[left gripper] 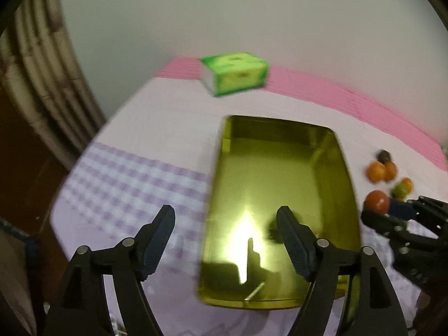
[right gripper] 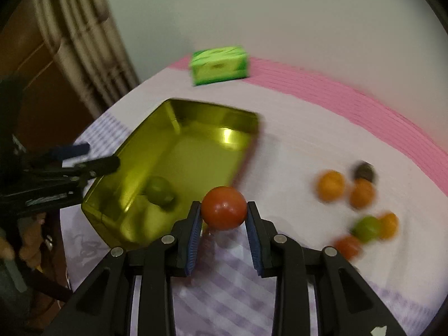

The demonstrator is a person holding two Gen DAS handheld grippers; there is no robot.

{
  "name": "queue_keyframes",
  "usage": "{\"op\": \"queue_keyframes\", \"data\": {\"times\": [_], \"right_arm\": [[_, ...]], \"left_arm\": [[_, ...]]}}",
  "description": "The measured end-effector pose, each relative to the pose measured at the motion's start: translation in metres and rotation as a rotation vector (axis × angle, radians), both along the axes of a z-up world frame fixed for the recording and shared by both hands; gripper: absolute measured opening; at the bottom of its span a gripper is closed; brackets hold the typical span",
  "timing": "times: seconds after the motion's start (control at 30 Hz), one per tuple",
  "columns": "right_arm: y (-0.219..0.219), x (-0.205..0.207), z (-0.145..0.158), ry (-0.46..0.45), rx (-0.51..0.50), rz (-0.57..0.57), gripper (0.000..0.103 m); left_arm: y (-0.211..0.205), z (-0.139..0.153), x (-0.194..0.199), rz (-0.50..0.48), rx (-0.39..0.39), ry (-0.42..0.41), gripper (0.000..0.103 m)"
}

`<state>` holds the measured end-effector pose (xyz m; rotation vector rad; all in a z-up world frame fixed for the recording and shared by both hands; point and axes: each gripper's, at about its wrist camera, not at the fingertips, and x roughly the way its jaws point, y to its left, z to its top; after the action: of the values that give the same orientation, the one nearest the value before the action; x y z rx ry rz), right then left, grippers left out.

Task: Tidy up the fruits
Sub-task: 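Drop the green tomato in the tray with the left while the right releases the red tomato, then grasp the brown kiwi with the right gripper while the left grasps the dark avocado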

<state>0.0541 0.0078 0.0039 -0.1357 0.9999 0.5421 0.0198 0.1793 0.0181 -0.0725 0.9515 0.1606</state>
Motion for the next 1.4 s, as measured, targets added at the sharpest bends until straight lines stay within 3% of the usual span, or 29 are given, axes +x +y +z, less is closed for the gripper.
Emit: {"op": "queue_keyframes", "data": {"times": [0.27,1.0,1.2,1.4], "right_arm": [[0.054,0.007,-0.025,0.028,-0.115,0.060,0.029],[0.057,0.014,-0.025,0.016,-0.111,0.032,0.031],[0.009,-0.012,0.007,-0.074,-0.047,-0.022,0.031],[-0.080,-0.029,0.008,-0.094,-0.108,-0.179,0.031]], "left_arm": [[0.040,-0.009,-0.001,0.119,-0.078,0.029,0.075],[0.035,-0.017,0.003,0.083,-0.099,0.067,0.075],[0.032,-0.017,0.003,0.076,-0.089,0.065,0.075],[0.029,-0.017,0.003,0.069,-0.079,0.062,0.075]]}}
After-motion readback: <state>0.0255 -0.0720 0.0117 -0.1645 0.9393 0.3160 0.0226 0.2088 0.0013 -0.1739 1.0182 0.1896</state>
